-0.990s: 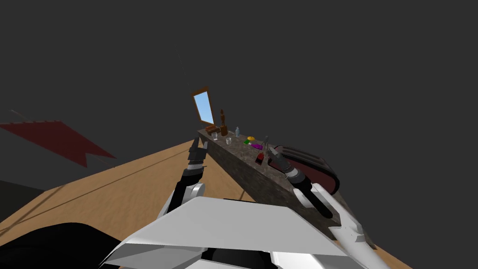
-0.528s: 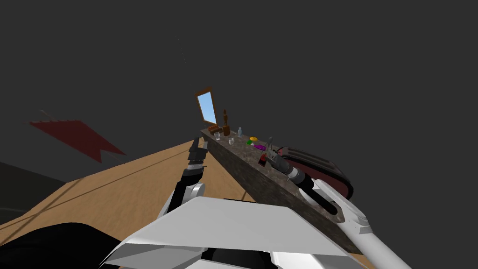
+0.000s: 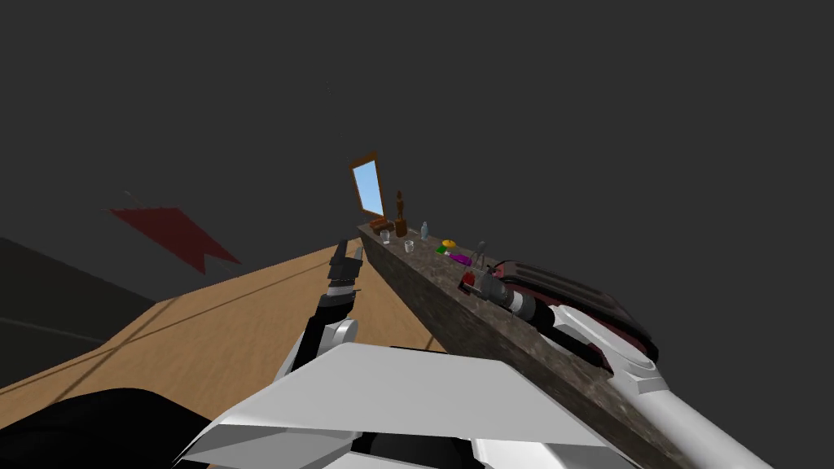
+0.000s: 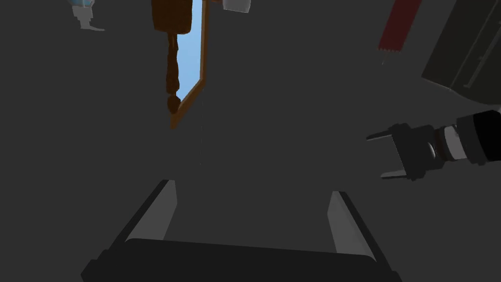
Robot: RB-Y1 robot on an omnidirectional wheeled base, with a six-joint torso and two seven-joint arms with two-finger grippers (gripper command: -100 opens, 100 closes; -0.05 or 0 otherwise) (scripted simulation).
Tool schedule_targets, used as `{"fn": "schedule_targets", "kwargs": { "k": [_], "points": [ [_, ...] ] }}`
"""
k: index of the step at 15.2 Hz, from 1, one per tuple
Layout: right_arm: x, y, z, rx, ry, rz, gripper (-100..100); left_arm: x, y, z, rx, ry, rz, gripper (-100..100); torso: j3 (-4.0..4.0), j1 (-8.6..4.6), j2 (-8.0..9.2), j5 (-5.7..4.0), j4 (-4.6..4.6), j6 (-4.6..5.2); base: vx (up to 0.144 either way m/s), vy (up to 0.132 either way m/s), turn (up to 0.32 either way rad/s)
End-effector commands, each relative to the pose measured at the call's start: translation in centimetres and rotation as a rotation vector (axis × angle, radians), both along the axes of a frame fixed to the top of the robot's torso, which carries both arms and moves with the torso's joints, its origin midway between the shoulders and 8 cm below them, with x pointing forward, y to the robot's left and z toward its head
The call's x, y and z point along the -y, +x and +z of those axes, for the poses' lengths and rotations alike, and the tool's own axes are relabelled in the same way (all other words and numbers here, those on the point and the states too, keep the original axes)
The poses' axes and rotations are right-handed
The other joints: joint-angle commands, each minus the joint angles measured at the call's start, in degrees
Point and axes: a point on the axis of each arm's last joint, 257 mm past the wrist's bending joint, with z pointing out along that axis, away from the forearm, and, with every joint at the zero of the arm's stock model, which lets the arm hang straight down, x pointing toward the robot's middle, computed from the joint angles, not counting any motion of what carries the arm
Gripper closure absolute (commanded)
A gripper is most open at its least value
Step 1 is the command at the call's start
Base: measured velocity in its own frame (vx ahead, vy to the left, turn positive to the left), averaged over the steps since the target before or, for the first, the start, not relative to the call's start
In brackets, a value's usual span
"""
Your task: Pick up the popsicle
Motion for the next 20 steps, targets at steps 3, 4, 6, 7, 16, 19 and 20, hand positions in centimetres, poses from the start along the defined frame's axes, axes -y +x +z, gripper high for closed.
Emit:
{"fn": "schedule_targets", "kwargs": {
  "k": [3,4,6,7,16,19,20],
  "points": [
    [1.6,-0.4,-2.7,0.006,-0.158,0.029,-100,0.0,0.0,0.0,0.000,0.000,0.000,0,-0.01,0.03,-0.01,0.00,0.00,-0.02,0.022,0.040,0.124],
    [3.0,-0.6,-4.6,0.006,-0.252,0.043,-100,0.0,0.0,0.0,0.000,0.000,0.000,0,0.00,0.00,0.00,0.00,0.00,0.01,0.023,0.039,0.142],
    [4.3,-1.0,-6.1,0.009,-0.350,0.069,-100,0.0,0.0,0.0,0.000,0.000,0.000,0,-0.01,0.03,-0.01,0.01,0.00,-0.01,0.027,0.049,0.184],
    [5.1,-0.9,-6.5,0.001,-0.380,0.067,-100,0.0,0.0,0.0,0.000,0.000,0.000,0,-0.02,0.07,-0.03,0.01,-0.01,-0.04,0.033,0.053,0.171],
    [14.6,-3.6,-13.1,-0.044,-0.796,0.164,-100,0.0,0.0,0.0,0.000,0.000,0.000,0,-0.03,0.04,-0.04,0.00,-0.01,0.02,0.035,0.042,0.156],
    [17.8,-4.7,-14.5,-0.073,-0.896,0.185,-100,0.0,0.0,0.0,0.000,0.000,0.000,0,-0.06,0.03,-0.11,0.02,-0.02,-0.09,0.042,0.043,0.240],
    [17.8,-4.7,-14.5,-0.073,-0.896,0.185,-100,0.0,0.0,0.0,0.000,0.000,0.000,0,-0.10,0.00,-0.18,0.01,-0.03,-0.09,0.045,0.024,0.052]
  ]
}}
